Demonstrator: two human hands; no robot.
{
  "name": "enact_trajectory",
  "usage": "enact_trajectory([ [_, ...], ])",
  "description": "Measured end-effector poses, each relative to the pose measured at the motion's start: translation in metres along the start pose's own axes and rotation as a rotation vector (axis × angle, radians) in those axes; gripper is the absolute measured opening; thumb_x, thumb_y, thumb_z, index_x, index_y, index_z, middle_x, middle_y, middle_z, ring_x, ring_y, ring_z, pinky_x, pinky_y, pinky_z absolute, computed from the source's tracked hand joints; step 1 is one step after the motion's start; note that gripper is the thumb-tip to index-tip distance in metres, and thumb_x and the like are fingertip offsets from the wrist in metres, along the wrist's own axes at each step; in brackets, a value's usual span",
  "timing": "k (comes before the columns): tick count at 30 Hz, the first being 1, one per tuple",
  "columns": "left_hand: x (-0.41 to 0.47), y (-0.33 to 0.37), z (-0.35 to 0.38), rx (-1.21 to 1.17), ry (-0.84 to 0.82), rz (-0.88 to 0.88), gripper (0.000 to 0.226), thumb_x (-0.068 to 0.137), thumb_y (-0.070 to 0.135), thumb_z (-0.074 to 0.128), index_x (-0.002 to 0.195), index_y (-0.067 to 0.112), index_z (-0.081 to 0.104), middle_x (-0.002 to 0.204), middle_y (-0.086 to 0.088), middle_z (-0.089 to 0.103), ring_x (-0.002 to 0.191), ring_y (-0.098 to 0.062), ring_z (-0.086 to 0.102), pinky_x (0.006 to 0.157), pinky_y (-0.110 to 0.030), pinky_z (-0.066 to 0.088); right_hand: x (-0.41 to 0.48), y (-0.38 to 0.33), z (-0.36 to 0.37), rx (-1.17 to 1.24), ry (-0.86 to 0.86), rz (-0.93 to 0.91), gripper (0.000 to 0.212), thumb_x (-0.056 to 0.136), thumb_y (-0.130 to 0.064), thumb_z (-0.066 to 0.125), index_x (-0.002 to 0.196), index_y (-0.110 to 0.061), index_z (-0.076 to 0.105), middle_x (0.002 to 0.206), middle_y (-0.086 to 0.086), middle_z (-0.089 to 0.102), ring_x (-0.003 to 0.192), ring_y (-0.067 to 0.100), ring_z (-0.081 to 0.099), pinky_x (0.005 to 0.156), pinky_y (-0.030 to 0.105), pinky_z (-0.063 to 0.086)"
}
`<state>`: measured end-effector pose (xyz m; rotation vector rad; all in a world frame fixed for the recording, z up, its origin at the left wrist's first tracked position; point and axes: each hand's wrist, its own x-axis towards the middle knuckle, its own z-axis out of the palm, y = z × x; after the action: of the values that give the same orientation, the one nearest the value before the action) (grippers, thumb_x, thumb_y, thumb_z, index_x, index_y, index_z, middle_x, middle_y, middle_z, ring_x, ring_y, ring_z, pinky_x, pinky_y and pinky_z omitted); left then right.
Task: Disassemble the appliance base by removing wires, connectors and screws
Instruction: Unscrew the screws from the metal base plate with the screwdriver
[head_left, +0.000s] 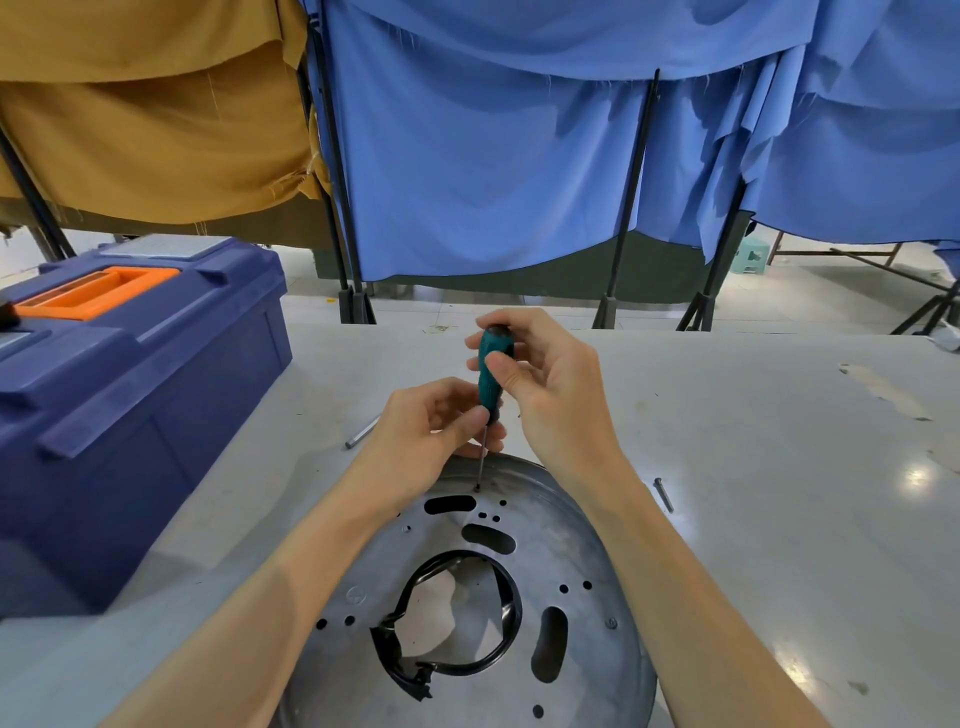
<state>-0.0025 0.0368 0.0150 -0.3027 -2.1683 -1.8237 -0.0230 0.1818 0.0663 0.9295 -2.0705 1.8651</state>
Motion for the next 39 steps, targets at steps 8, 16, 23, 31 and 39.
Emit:
enact_trajectory([
  [8, -0.0004, 0.0012, 0.0022, -0.037, -0.038, -0.038, 0.02, 0.095, 0.02, 0.05, 0.099, 0.014, 0.068, 0.086, -0.006, 0.076, 0.084, -0.023, 0.073, 0.076, -0.03, 0.058, 0.0009, 0.0012, -0.001, -0.05, 0.037, 0.017, 0.039, 0.084, 0.0, 0.068, 0.115, -0.023, 0.064, 0.099, -0.005, 0.066, 0.09, 0.009, 0.063, 0.085, 0.028, 0.054],
  [16, -0.0009, 0.0028, 0.0, 0.035, -0.029, -0.008, 0.03, 0.083, 0.032, 0.065, 0.107, 0.015, 0.062, 0.084, -0.001, 0.074, 0.081, -0.022, 0.073, 0.077, -0.031, 0.059, 0.0012, 0.0022, 0.0011, -0.127, 0.047, -0.019, 0.037, 0.083, -0.01, 0.073, 0.117, -0.022, 0.066, 0.103, -0.002, 0.061, 0.087, 0.007, 0.058, 0.078, 0.015, 0.05],
  [23, -0.0012, 0.0026, -0.0001, 0.05, 0.018, -0.013, 0.027, 0.082, 0.025, 0.07, 0.103, 0.01, 0.061, 0.082, -0.006, 0.073, 0.078, -0.025, 0.073, 0.073, -0.031, 0.059, -0.0004, 0.0, 0.0022, -0.079, 0.005, -0.034, 0.029, 0.087, -0.01, 0.069, 0.111, -0.025, 0.065, 0.106, -0.002, 0.063, 0.095, 0.013, 0.062, 0.088, 0.031, 0.053],
  [31, -0.001, 0.0004, 0.001, -0.021, -0.02, -0.051, 0.011, 0.091, 0.011, 0.062, 0.101, 0.009, 0.064, 0.082, -0.01, 0.075, 0.08, -0.027, 0.073, 0.076, -0.034, 0.058, 0.0032, 0.0032, -0.0019, -0.045, 0.036, -0.006, 0.031, 0.088, -0.001, 0.063, 0.114, -0.019, 0.065, 0.096, -0.01, 0.066, 0.091, 0.004, 0.063, 0.083, 0.02, 0.053],
  [39, -0.0015, 0.0026, 0.0011, -0.001, -0.026, -0.01, 0.017, 0.09, 0.016, 0.062, 0.106, 0.02, 0.064, 0.083, -0.006, 0.075, 0.082, -0.025, 0.073, 0.076, -0.034, 0.059, 0.0013, 0.0047, -0.0008, -0.04, 0.024, 0.002, 0.037, 0.087, -0.004, 0.067, 0.118, -0.023, 0.059, 0.099, -0.002, 0.07, 0.091, 0.011, 0.066, 0.075, 0.017, 0.053],
])
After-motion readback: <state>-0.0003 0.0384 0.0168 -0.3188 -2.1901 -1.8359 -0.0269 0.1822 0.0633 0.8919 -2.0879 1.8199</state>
